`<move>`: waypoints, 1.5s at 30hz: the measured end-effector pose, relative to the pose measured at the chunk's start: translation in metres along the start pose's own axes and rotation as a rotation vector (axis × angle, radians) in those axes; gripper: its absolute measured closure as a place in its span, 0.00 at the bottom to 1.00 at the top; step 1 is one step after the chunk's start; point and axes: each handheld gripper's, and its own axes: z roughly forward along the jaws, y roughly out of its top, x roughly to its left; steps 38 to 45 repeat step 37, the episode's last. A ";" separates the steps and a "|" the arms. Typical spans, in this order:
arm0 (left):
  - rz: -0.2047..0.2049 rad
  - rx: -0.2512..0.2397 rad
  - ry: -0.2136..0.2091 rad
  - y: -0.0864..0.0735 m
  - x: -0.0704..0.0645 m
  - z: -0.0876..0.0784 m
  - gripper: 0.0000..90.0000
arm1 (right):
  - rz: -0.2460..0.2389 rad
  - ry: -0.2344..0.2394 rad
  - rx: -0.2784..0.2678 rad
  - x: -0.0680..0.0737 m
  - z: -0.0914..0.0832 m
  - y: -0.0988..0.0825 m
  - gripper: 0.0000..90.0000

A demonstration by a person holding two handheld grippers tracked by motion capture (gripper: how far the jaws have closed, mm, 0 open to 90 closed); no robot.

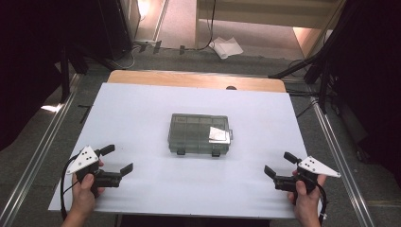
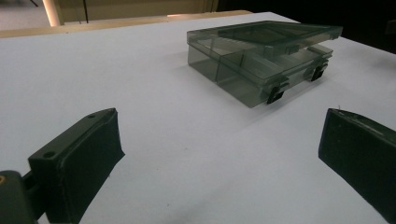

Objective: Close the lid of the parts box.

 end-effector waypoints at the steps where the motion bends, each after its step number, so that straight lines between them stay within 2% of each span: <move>1: 0.000 0.000 0.000 0.000 0.000 -0.001 0.00 | 0.003 -0.001 0.000 0.000 -0.001 0.000 0.00; 7: -0.004 0.006 0.014 -0.004 0.004 -0.008 0.00 | 0.006 -0.011 -0.001 -0.003 -0.006 -0.002 0.00; 19: -0.014 -0.014 0.047 -0.005 0.012 -0.021 0.00 | 0.008 -0.029 -0.009 -0.006 -0.013 -0.004 0.00; 28: -0.026 -0.019 0.041 -0.007 0.015 -0.022 0.00 | 0.025 -0.038 -0.016 -0.006 -0.014 -0.004 0.00; 45: -0.012 -0.003 0.049 -0.007 0.012 -0.019 0.00 | 0.030 -0.041 -0.008 -0.006 -0.013 -0.005 0.00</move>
